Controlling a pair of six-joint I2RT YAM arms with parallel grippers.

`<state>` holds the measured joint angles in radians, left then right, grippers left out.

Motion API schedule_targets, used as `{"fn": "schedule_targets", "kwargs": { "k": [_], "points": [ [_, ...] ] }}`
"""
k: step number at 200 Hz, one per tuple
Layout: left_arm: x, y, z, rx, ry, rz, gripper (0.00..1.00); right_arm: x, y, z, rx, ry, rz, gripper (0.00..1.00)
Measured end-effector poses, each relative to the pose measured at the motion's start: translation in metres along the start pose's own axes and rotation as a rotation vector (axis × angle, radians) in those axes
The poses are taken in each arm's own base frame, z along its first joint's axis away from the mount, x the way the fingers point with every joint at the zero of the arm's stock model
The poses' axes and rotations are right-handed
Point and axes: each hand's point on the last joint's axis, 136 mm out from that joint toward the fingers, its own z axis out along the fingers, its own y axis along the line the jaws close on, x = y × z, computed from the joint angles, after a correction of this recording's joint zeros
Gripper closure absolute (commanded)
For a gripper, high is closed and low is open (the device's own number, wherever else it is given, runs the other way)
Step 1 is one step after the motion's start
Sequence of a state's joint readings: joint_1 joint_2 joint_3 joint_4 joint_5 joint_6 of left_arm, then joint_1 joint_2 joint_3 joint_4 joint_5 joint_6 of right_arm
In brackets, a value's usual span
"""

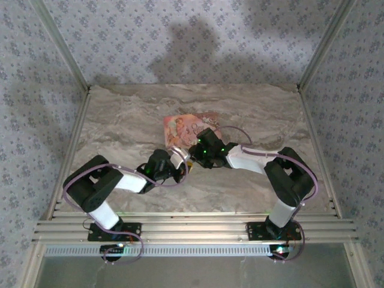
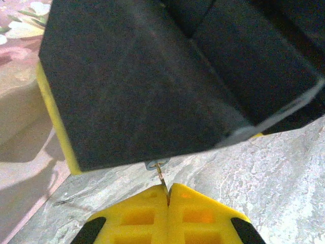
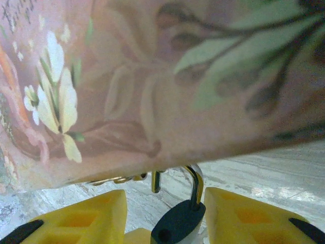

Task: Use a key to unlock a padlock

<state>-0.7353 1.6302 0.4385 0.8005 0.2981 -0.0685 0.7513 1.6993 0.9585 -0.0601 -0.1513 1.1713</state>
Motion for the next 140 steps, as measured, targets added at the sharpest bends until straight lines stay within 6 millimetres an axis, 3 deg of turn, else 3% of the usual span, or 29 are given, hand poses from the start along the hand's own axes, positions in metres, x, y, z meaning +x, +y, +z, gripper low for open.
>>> {"fn": "schedule_targets", "kwargs": {
  "k": [23,52,105,140],
  "points": [
    [0.001,0.001,0.001,-0.003,-0.003,-0.003,1.0,0.001,-0.002,-0.002,0.01,0.004,0.005,0.47],
    [0.0,0.0,0.002,-0.007,-0.005,0.002,1.0,0.004,-0.007,-0.007,0.036,0.013,0.012,0.51],
    [0.003,-0.003,0.004,-0.015,0.003,0.011,1.0,0.007,-0.011,-0.01,0.054,0.025,0.021,0.86],
    [0.006,-0.003,0.005,-0.022,0.013,0.019,1.0,0.009,-0.012,-0.01,0.058,0.031,0.031,1.0]
  ]
}}
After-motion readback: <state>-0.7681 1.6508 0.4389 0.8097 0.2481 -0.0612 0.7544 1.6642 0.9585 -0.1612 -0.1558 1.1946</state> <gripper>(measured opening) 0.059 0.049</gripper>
